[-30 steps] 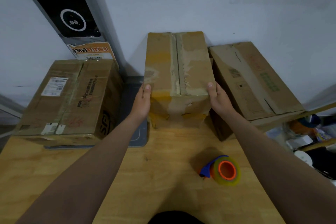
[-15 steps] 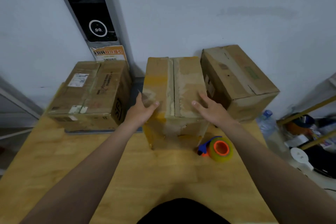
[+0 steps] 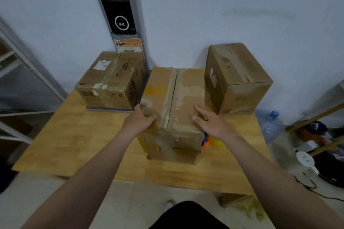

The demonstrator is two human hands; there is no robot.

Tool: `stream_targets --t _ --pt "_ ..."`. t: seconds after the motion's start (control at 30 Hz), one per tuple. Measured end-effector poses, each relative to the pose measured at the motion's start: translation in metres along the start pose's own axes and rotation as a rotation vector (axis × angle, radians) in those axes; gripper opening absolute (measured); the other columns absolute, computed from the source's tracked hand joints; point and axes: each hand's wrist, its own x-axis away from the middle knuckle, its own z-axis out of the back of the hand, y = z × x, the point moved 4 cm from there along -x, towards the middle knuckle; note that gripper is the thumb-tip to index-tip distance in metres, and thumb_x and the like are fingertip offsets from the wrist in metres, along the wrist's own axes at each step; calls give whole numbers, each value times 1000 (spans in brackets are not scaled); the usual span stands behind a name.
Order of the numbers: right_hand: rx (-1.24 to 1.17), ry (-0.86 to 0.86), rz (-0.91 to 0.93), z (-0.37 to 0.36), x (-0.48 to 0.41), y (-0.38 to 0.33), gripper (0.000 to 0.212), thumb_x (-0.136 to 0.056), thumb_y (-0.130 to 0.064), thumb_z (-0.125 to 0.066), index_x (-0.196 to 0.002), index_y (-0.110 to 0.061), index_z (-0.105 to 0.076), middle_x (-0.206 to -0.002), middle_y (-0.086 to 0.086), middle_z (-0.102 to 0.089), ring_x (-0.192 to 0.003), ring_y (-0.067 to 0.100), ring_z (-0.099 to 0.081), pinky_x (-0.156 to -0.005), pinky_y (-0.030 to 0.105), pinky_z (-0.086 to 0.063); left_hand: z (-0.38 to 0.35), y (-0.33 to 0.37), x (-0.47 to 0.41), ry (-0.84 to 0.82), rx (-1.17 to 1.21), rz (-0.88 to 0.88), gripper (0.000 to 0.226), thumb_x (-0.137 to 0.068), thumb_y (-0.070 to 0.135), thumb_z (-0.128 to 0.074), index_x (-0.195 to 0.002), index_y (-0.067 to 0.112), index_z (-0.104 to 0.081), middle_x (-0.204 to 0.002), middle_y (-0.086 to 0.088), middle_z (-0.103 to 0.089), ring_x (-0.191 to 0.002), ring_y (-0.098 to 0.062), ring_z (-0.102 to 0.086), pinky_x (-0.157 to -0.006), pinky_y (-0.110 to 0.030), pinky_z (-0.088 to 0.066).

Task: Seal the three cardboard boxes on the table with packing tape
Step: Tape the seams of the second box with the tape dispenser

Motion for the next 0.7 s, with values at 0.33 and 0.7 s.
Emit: stream_targets --t 0.33,0.7 --pt "-27 -6 179 -34 82 15 51 -97 -47 -58 -146 -48 -45 -151 -17 -48 -139 9 -46 -114 30 -39 -39 0 97 32 -204 111 103 -83 85 -47 -161 29 -12 -167 -22 1 -151 -50 3 -114 -73 -10" --pt "-18 -11 163 -30 103 1 36 -101 -34 -56 -136 -37 -61 -134 -17 -60 -120 4 -56 -92 8 -41 -69 9 130 -66 -413 -201 87 -92 83 -17 -158 41 19 -163 19 32 -153 -22 28 -115 -73 10"
